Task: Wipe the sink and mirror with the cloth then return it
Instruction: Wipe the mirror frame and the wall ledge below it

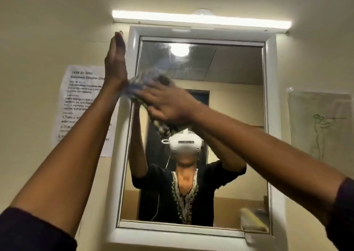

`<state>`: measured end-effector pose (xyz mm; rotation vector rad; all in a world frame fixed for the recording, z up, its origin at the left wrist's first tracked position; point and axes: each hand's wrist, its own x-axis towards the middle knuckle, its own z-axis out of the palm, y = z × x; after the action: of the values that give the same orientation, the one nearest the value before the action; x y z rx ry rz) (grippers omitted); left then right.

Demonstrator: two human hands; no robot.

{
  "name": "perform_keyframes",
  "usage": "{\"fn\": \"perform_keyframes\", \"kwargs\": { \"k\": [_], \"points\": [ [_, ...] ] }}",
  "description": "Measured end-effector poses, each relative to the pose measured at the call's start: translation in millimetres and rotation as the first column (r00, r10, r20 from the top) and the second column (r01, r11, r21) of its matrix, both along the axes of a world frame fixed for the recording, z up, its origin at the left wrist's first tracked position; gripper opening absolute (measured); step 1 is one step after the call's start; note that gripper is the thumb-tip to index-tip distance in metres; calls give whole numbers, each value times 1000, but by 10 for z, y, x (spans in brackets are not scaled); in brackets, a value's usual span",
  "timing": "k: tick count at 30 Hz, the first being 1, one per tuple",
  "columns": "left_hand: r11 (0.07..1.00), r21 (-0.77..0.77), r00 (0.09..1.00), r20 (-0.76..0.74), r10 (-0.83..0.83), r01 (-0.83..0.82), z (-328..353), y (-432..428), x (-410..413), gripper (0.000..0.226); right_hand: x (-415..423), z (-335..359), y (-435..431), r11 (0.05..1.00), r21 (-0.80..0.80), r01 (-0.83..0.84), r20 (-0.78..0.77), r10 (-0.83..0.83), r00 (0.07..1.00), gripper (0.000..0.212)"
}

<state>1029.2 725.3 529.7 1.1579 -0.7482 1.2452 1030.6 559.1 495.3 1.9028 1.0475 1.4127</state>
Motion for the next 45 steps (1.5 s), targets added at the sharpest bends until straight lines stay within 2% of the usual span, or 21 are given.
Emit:
{"fn": "perform_keyframes", "kwargs": {
  "k": [2, 4, 6, 8, 10, 12, 14, 16, 18, 20, 22, 25, 27, 29, 31, 35, 37, 39, 41, 43, 45],
  "points": [
    [996, -63, 998, 17, -58, 59, -45, 11, 49, 63, -57, 498, -207, 979, 199, 47, 58, -60, 996, 55],
    [998, -56, 999, 31, -16, 17, -79, -23, 85, 60, -118, 880, -406, 927, 359, 105, 111, -154, 982, 57],
    [995, 27, 993, 69, 93, -95, -118, -125, 96, 53, -124, 991, -458, 885, 456, 96, 152, -183, 971, 58],
    [988, 24, 983, 104, 150, -153, -118, -226, 118, 50, -93, 803, -320, 837, 545, 45, 138, -143, 980, 60],
    [990, -57, 982, 130, 133, -127, -64, -253, 161, 58, -18, 442, -155, 881, 473, 15, 119, -81, 990, 61],
    [979, -63, 969, 144, 202, -195, -62, -202, 222, 65, 42, 70, -79, 979, 196, 47, 121, -72, 990, 59],
    [959, -24, 945, 161, 284, -284, -94, -157, 272, 64, -14, 20, -215, 996, 22, 83, 85, -85, 993, 55],
    [953, -7, 938, 174, 299, -302, -93, -129, 329, 56, -128, 198, -454, 993, 109, 46, 131, -61, 989, 55],
    [925, 34, 913, 175, 368, -379, -83, -115, 377, 48, -218, 435, -819, 913, 408, 2, 147, -68, 987, 56],
    [904, 65, 898, 169, 407, -422, -55, -96, 442, 47, -287, 581, -1230, 722, 690, -44, 172, -106, 979, 58],
    [905, 52, 898, 164, 409, -422, -61, -103, 429, 48, -290, 569, -1425, 579, 812, -77, 216, -174, 961, 61],
    [896, 45, 886, 177, 429, -442, -101, -178, 352, 50, -250, 344, -1190, 468, 880, -79, 189, -195, 962, 62],
    [875, 53, 871, 146, 470, -481, -127, -247, 281, 51, -187, -16, -803, 524, 851, -45, 139, -142, 980, 62],
    [823, 87, 827, 97, 553, -561, -150, -308, 214, 56, -129, -516, -368, 707, 706, -38, 82, -28, 996, 64],
    [775, 123, 784, 84, 615, -620, -176, -344, 159, 63, -76, -954, -60, 877, 479, 36, 64, -76, 995, 64],
    [779, 170, 797, 102, 596, -604, -182, -268, 149, 58, -113, -855, -201, 956, 229, 180, 108, -209, 972, 63],
    [788, 193, 811, 123, 572, -585, -181, -195, 198, 59, -175, -604, -461, 952, 273, 139, 80, -166, 983, 63],
    [802, 201, 827, 141, 545, -563, -186, -148, 241, 65, -285, -265, -879, 855, 513, 77, 67, -130, 989, 62],
    [838, 193, 860, 140, 491, -510, -186, -144, 271, 71, -421, 42, -1388, 685, 725, 72, 71, -179, 981, 60],
    [867, 182, 885, 129, 447, -465, -181, -156, 272, 72, -487, 170, -1725, 574, 812, 110, 86, -304, 949, 61],
    [890, 180, 907, 127, 401, -419, -185, -168, 254, 70, -432, 71, -1749, 502, 858, 109, 83, -344, 935, 62]
  ]
}}
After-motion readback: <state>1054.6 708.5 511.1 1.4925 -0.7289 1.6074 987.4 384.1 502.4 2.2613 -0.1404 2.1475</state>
